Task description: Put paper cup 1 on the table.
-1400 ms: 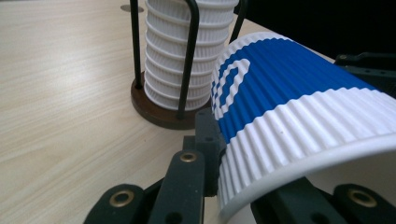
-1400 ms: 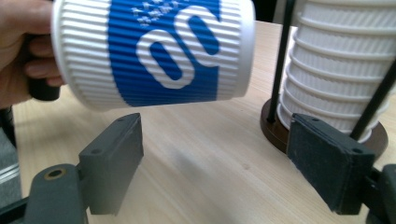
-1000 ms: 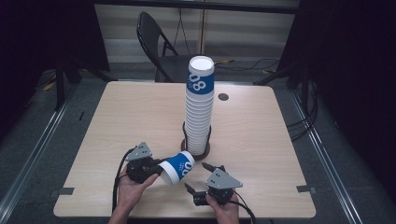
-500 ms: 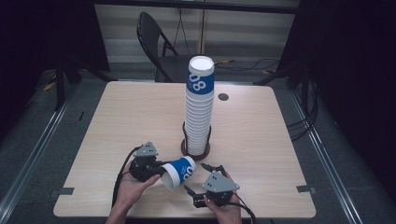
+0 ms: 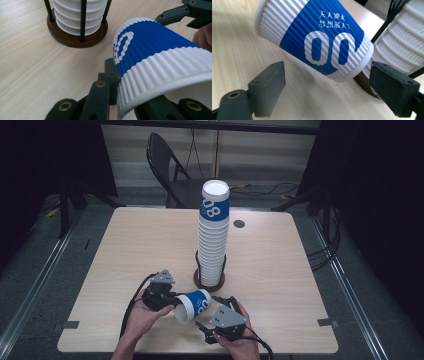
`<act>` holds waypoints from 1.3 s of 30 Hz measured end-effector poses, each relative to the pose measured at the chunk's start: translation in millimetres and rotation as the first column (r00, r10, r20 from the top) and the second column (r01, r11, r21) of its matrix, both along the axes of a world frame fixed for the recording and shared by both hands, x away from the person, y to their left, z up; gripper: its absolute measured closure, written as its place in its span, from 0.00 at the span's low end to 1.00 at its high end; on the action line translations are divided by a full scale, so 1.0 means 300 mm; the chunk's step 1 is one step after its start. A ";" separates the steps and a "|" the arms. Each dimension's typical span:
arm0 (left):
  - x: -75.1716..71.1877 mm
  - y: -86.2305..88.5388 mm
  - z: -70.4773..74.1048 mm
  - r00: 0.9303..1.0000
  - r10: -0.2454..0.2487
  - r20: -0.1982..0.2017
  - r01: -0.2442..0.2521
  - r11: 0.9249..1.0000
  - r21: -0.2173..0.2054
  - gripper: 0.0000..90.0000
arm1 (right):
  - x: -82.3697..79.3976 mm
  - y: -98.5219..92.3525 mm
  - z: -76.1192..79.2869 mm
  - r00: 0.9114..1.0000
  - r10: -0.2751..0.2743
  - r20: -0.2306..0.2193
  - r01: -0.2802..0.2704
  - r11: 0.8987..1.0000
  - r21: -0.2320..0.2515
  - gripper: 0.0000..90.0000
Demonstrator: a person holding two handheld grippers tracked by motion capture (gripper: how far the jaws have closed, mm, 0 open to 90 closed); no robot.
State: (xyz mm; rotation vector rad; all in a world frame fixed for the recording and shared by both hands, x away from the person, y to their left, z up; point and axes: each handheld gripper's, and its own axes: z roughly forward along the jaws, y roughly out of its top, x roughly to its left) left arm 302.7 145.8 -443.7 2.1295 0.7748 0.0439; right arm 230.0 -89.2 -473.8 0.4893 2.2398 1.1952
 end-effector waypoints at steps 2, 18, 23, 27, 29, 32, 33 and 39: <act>0.003 -0.002 0.000 1.000 0.004 -0.015 -0.004 1.000 0.006 0.95 | 0.000 0.002 0.000 1.000 -0.002 0.005 0.002 1.000 -0.007 0.15; 0.018 -0.026 0.012 0.998 -0.033 -0.055 0.035 0.998 0.049 0.95 | 0.019 0.016 0.021 0.997 0.042 0.057 -0.038 0.997 -0.067 0.15; 0.026 -0.046 0.023 0.996 -0.053 -0.071 0.059 0.994 0.088 0.95 | 0.018 0.028 0.020 0.995 0.064 0.072 -0.056 0.993 -0.099 0.14; 0.030 -0.060 0.023 0.994 -0.070 -0.086 0.079 0.991 0.108 0.95 | 0.015 0.033 0.027 0.993 0.095 0.069 -0.087 0.990 -0.113 0.13; 0.032 -0.062 0.023 0.993 -0.075 -0.092 0.085 0.990 0.111 0.95 | 0.012 0.036 0.029 0.992 0.103 0.078 -0.093 0.988 -0.122 0.13; 0.030 -0.077 0.023 0.991 -0.084 -0.100 0.096 0.988 0.119 0.95 | 0.007 0.048 0.037 0.987 0.138 0.079 -0.126 0.983 -0.134 0.12; 0.030 -0.085 0.025 0.989 -0.096 -0.110 0.109 0.986 0.123 0.95 | 0.005 0.058 0.040 0.985 0.154 0.082 -0.142 0.979 -0.145 0.12; 0.026 -0.102 0.028 0.985 -0.120 -0.123 0.134 0.984 0.113 0.95 | 0.005 0.083 0.044 0.980 0.180 0.087 -0.165 0.973 -0.161 0.12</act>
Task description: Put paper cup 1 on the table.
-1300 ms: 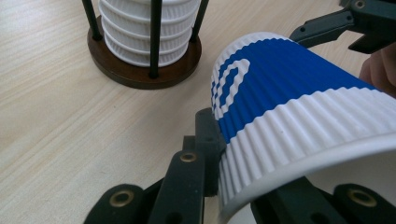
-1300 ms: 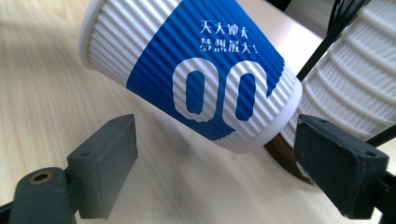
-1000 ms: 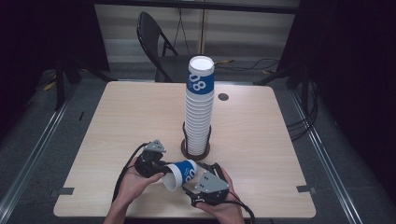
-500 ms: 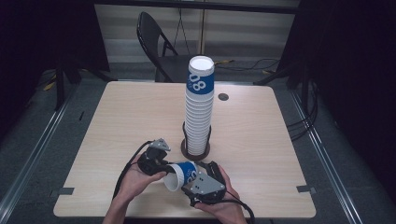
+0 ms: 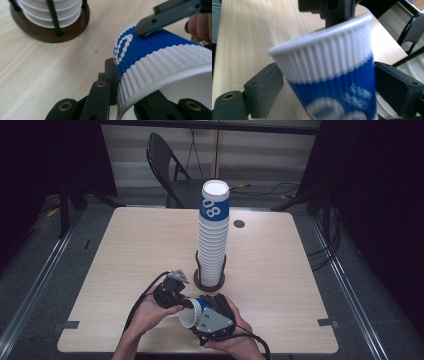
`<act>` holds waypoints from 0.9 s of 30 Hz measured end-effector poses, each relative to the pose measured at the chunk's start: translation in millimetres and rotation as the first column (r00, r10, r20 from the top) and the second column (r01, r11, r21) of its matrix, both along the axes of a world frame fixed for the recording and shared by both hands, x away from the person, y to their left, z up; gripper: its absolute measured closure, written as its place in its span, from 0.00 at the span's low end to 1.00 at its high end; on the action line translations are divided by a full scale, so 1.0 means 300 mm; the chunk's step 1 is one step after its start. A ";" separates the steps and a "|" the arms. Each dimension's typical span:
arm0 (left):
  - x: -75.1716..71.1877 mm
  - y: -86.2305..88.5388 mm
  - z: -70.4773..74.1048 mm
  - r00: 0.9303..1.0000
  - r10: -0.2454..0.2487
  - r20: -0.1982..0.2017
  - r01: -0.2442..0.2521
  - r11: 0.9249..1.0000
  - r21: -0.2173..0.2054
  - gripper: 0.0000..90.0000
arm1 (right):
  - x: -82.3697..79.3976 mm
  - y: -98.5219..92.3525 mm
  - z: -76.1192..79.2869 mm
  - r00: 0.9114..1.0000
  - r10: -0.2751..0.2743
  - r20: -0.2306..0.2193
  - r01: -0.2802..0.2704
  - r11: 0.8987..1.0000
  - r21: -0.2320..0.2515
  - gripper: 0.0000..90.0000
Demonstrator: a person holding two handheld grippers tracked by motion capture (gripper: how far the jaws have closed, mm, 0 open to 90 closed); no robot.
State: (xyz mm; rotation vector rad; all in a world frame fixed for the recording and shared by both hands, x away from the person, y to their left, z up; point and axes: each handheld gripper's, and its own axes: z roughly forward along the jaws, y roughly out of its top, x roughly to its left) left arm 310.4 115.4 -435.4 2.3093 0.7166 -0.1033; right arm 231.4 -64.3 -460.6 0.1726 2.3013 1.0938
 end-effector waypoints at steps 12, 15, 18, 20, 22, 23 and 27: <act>-0.011 -0.027 0.000 1.000 -0.013 -0.005 0.013 1.000 -0.012 0.96 | 0.002 0.039 0.004 0.999 0.032 0.017 -0.032 0.999 0.016 0.17; -0.008 -0.023 -0.003 1.000 -0.011 -0.012 0.011 1.000 -0.030 0.96 | 0.001 0.040 0.004 0.999 0.029 0.028 -0.029 0.999 0.012 0.18; -0.010 -0.018 -0.006 1.000 -0.006 -0.012 0.006 0.999 -0.041 0.96 | 0.000 0.038 0.007 0.999 0.028 0.025 -0.028 0.999 0.017 0.19; -0.011 -0.017 -0.008 1.000 0.020 -0.007 -0.020 0.999 -0.039 0.95 | 0.002 0.035 0.007 0.999 0.020 0.025 -0.021 0.999 0.027 0.20; -0.011 -0.011 -0.010 1.000 0.024 -0.009 -0.025 0.998 -0.057 0.93 | 0.004 0.029 0.008 1.000 0.011 0.019 -0.012 0.999 0.041 0.20; -0.011 -0.011 -0.010 1.000 0.024 -0.009 -0.025 0.998 -0.057 0.91 | 0.004 0.029 0.008 1.000 0.011 0.019 -0.012 0.999 0.041 0.20; -0.016 -0.004 -0.016 0.998 0.055 0.013 -0.053 0.996 -0.078 0.87 | 0.005 0.024 0.009 1.000 0.009 0.001 -0.009 0.998 0.063 0.20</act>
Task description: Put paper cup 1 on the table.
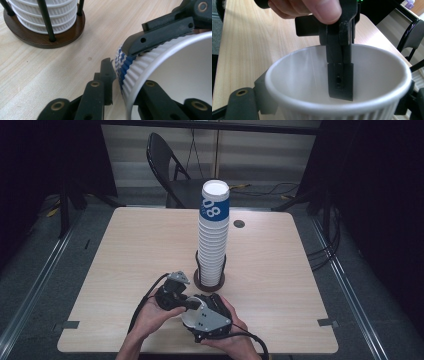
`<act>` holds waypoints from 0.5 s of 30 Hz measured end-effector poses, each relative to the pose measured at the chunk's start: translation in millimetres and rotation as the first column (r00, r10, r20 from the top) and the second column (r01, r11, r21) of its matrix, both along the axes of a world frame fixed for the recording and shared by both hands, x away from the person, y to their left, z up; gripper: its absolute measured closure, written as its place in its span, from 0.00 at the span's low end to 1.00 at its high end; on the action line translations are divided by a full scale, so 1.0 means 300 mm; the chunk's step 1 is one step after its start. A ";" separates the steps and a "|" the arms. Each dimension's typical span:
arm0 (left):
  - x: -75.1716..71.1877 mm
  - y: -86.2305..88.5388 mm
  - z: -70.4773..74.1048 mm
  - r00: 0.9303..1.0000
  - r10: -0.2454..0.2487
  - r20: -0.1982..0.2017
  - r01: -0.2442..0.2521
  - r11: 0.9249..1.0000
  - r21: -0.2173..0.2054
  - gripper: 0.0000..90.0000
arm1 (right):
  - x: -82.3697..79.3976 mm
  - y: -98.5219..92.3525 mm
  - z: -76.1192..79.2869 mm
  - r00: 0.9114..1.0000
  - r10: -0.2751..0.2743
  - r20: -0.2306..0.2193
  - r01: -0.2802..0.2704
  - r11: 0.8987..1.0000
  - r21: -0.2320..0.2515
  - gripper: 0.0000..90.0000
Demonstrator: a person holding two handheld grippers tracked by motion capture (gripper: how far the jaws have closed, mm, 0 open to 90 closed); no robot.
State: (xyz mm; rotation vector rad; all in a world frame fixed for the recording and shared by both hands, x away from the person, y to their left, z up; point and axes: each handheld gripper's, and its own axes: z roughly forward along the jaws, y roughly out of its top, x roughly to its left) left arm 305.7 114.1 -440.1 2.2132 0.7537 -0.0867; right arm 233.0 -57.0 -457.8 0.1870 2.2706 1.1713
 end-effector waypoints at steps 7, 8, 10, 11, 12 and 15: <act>-0.013 0.017 -0.010 0.997 0.054 0.047 -0.052 0.997 -0.048 0.75 | 0.008 -0.015 0.002 0.999 -0.022 -0.033 0.023 0.999 0.045 0.20; -0.013 0.017 -0.010 0.997 0.054 0.047 -0.052 0.997 -0.048 0.72 | 0.008 -0.016 0.001 0.999 -0.023 -0.037 0.025 0.999 0.048 0.20; -0.020 0.018 -0.013 0.994 0.070 0.078 -0.066 0.997 -0.048 0.67 | 0.008 -0.016 0.000 0.999 -0.024 -0.038 0.026 0.999 0.047 0.20; -0.024 0.021 -0.016 0.993 0.080 0.092 -0.075 0.995 -0.064 0.65 | 0.009 -0.019 -0.003 0.999 -0.028 -0.044 0.031 0.998 0.051 0.21; -0.028 0.024 -0.016 0.990 0.097 0.103 -0.089 0.993 -0.076 0.61 | 0.010 -0.021 -0.003 0.998 -0.032 -0.050 0.034 0.998 0.052 0.21; -0.035 0.038 -0.011 0.984 0.138 0.117 -0.124 0.985 -0.120 0.49 | 0.013 -0.029 -0.005 0.997 -0.040 -0.063 0.044 0.997 0.071 0.21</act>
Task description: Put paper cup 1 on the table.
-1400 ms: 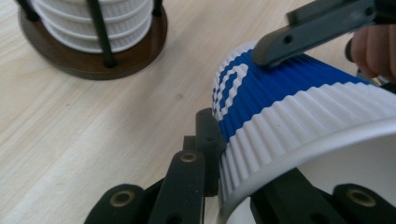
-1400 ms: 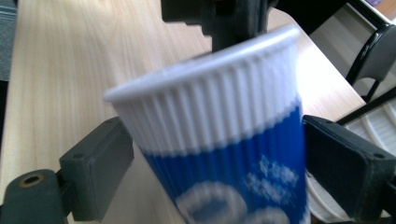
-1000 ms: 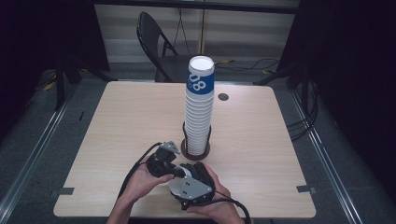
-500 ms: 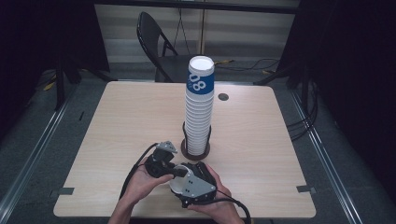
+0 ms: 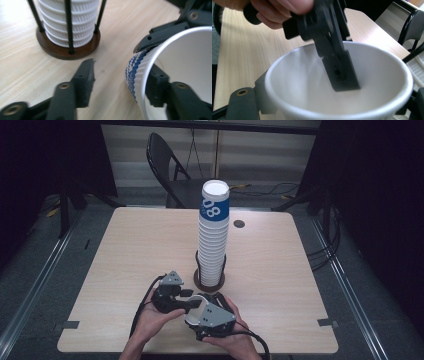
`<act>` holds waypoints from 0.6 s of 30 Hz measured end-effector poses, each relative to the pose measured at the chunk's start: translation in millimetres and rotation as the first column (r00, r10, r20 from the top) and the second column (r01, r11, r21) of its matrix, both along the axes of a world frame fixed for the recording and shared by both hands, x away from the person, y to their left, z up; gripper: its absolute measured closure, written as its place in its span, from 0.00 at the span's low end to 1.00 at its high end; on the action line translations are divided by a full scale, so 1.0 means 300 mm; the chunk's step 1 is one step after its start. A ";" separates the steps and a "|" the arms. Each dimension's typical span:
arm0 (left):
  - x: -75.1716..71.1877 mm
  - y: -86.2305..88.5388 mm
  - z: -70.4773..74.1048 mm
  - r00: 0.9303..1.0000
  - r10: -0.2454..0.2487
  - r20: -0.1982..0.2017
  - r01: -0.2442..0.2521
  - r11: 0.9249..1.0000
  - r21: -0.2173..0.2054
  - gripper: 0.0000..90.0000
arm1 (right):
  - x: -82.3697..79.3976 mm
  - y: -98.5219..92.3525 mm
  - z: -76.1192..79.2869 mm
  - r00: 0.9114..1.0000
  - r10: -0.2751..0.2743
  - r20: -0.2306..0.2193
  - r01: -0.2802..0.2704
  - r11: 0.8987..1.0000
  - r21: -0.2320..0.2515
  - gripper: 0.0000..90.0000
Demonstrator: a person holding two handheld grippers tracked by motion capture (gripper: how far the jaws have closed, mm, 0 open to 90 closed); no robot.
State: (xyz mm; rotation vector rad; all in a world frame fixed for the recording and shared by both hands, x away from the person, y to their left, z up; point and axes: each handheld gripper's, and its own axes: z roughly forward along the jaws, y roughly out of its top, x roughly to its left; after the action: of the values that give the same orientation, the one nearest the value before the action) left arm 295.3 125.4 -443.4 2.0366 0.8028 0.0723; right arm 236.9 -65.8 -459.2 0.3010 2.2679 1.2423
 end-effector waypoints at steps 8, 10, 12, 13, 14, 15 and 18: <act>-0.014 0.020 -0.015 0.998 0.045 0.044 -0.043 0.998 -0.041 0.38 | 0.005 -0.014 -0.002 0.999 -0.024 -0.029 0.025 0.999 0.025 0.21; -0.022 0.027 -0.027 0.997 0.071 0.041 -0.068 0.995 -0.073 0.37 | 0.007 -0.017 -0.004 0.999 -0.031 -0.038 0.032 0.999 0.032 0.21; -0.026 0.029 -0.033 0.996 0.082 0.045 -0.077 0.993 -0.094 0.35 | 0.009 -0.019 -0.008 0.998 -0.034 -0.048 0.036 0.998 0.042 0.21; -0.028 0.032 -0.037 0.995 0.090 0.053 -0.084 0.991 -0.106 0.35 | 0.009 -0.019 -0.008 0.998 -0.034 -0.048 0.036 0.998 0.042 0.21; -0.032 0.038 -0.040 0.992 0.108 0.071 -0.099 0.988 -0.118 0.33 | 0.011 -0.020 -0.010 0.998 -0.038 -0.054 0.041 0.998 0.044 0.21; -0.032 0.038 -0.040 0.992 0.108 0.071 -0.099 0.988 -0.118 0.32 | 0.011 -0.020 -0.010 0.998 -0.038 -0.054 0.041 0.998 0.044 0.21; -0.037 0.051 -0.030 0.986 0.129 0.108 -0.113 0.984 -0.138 0.29 | 0.014 -0.026 -0.012 0.997 -0.048 -0.066 0.051 0.997 0.052 0.21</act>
State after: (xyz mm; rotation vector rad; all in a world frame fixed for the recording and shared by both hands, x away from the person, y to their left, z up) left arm 284.1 140.8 -452.4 1.8409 0.8351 0.2004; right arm 241.1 -73.6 -462.7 0.4206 2.2699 1.2870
